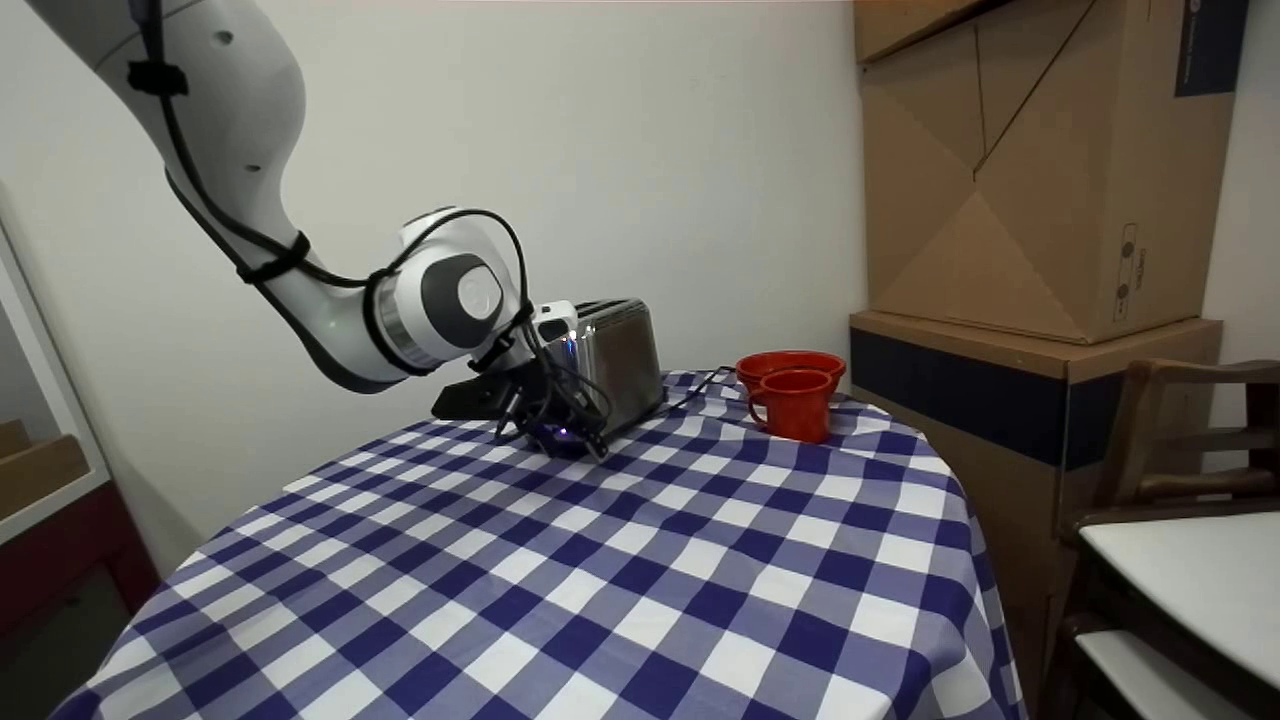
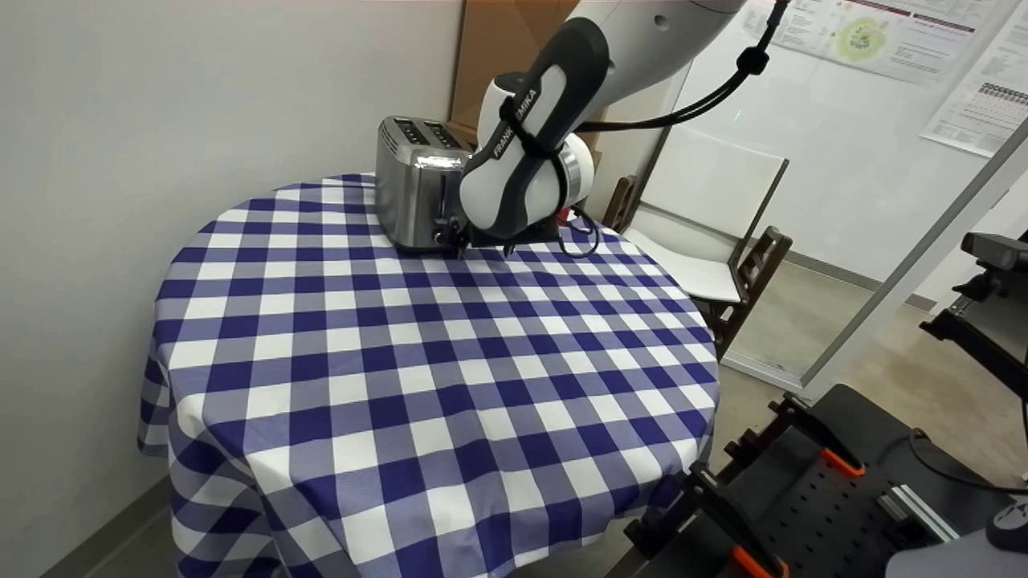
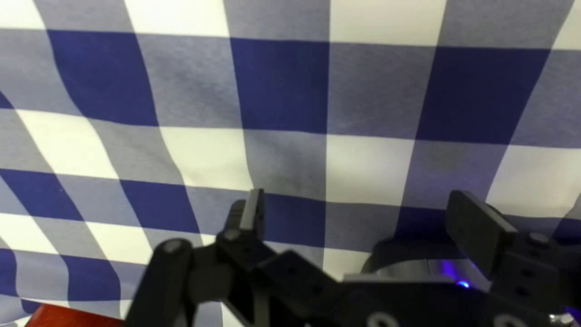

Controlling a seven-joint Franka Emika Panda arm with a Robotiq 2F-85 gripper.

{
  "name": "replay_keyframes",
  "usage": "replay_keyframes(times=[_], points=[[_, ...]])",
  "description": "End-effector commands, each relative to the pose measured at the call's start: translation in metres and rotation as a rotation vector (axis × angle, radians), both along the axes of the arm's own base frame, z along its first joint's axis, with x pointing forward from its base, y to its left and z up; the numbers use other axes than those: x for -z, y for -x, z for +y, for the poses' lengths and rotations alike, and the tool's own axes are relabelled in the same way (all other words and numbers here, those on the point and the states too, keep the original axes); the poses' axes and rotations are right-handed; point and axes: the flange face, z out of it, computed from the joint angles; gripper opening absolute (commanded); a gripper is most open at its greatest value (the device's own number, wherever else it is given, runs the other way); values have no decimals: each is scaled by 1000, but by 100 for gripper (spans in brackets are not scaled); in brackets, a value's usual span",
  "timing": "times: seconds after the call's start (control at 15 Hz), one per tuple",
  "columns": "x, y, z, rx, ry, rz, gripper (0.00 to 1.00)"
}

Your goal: Press the button on the toaster

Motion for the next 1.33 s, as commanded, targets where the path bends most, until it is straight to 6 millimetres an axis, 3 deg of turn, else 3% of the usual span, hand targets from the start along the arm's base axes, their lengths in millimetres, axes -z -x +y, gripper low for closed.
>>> replay_keyframes(times=[0.0, 1.27], points=[[5, -6, -3, 21, -8, 2, 100], [-26, -17, 0, 5, -23, -144, 100]])
